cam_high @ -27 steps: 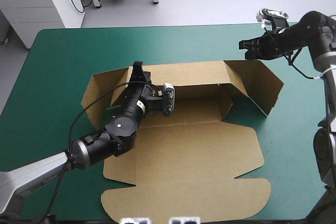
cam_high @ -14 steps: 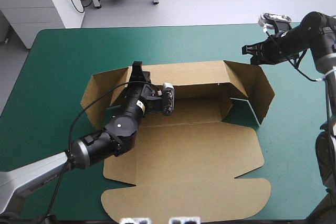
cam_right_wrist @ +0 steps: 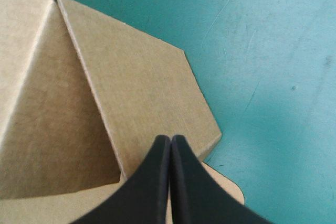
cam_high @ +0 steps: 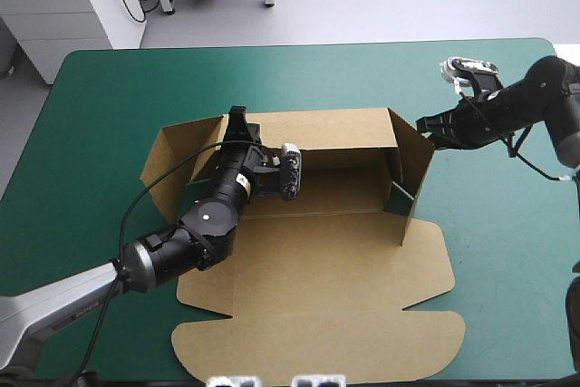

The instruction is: Fold the box

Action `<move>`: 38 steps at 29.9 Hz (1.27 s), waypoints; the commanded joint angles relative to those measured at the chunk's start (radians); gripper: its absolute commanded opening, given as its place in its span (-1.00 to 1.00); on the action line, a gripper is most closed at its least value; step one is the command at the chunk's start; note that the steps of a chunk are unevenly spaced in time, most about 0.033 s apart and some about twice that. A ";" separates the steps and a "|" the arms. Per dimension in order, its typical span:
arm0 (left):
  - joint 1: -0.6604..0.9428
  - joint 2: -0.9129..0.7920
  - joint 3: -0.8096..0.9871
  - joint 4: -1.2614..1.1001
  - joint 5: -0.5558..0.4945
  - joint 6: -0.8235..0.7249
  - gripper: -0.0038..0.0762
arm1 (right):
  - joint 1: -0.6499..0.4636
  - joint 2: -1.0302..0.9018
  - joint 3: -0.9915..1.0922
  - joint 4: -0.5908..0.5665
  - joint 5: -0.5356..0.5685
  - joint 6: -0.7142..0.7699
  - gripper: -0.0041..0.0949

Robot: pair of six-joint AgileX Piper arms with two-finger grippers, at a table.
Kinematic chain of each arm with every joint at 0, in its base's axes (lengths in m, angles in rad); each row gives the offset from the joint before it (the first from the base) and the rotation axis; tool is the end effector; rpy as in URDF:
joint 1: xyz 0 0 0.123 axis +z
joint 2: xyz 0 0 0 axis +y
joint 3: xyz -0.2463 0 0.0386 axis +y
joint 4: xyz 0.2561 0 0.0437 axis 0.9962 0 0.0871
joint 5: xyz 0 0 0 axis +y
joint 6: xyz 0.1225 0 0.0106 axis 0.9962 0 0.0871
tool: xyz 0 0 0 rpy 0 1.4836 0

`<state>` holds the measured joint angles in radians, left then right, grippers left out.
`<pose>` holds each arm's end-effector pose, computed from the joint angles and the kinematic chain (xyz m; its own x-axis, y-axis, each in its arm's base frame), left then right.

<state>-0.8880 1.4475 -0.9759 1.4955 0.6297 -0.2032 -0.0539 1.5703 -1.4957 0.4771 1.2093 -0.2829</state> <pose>0.2744 -0.2228 0.2525 0.2015 0.9792 -0.0255 0.3420 -0.0460 0.9386 0.3441 0.0343 0.2922 -0.8964 -0.0438 -0.4412 -0.2168 0.9114 0.3499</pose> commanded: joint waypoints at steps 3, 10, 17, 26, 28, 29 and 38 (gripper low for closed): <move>-0.004 -0.031 -0.027 0.047 0.016 -0.011 -0.92 | -0.002 -0.150 0.091 0.076 -0.081 -0.084 -0.96; -0.004 -0.031 -0.027 0.047 0.016 -0.011 -0.92 | -0.002 -0.290 0.409 0.298 -0.375 -0.307 -0.95; -0.004 -0.031 -0.027 0.047 0.016 -0.011 -0.92 | -0.002 -0.352 0.639 0.534 -0.507 -0.675 -0.95; -0.004 -0.031 -0.027 0.042 0.016 -0.011 -0.92 | -0.002 -0.340 0.645 0.513 -0.473 -0.823 -0.20; -0.004 -0.031 -0.027 0.040 0.016 -0.011 -0.92 | -0.002 -0.340 0.645 0.507 -0.504 -0.826 0.24; -0.004 -0.031 -0.027 0.038 0.016 -0.011 -0.92 | -0.002 -0.340 0.645 0.505 -0.521 -0.826 0.40; -0.004 -0.031 -0.027 0.038 0.017 -0.011 -0.92 | -0.002 -0.319 0.645 0.512 -0.580 -0.907 0.83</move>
<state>-0.8880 1.4475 -0.9759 1.4917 0.6274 -0.2032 -0.0539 1.2577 -0.8297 0.9325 0.6340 -1.1656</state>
